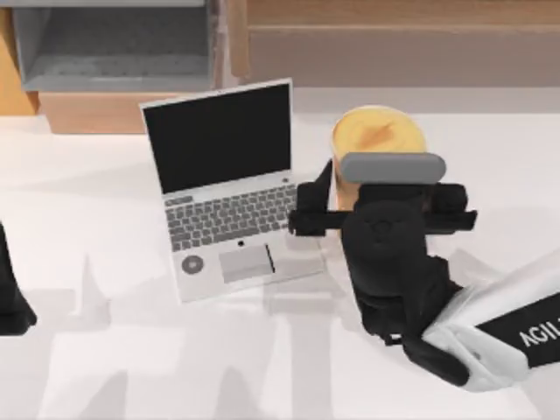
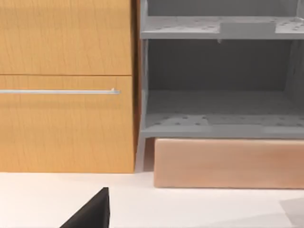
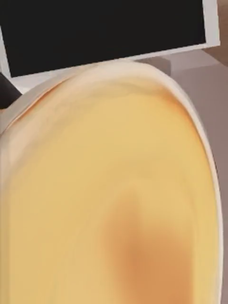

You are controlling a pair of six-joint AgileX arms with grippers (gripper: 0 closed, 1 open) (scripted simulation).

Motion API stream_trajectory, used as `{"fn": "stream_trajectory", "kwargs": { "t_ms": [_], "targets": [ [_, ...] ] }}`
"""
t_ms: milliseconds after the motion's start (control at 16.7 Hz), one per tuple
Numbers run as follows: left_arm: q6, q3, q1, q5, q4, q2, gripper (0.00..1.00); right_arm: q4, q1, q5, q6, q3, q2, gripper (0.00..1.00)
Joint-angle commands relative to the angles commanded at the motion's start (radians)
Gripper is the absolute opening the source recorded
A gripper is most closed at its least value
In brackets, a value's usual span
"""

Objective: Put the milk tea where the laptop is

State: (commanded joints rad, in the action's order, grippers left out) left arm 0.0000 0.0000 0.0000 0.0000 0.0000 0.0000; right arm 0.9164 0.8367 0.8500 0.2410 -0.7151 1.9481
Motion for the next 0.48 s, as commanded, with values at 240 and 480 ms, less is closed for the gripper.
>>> {"fn": "stream_trajectory", "kwargs": {
  "t_ms": [240, 480],
  "targets": [
    [0.0, 0.0, 0.0, 0.0, 0.0, 0.0, 1.0, 0.0, 0.0, 0.0, 0.0, 0.0, 0.0, 0.0],
    [0.0, 0.0, 0.0, 0.0, 0.0, 0.0, 1.0, 0.0, 0.0, 0.0, 0.0, 0.0, 0.0, 0.3]
  ]
}}
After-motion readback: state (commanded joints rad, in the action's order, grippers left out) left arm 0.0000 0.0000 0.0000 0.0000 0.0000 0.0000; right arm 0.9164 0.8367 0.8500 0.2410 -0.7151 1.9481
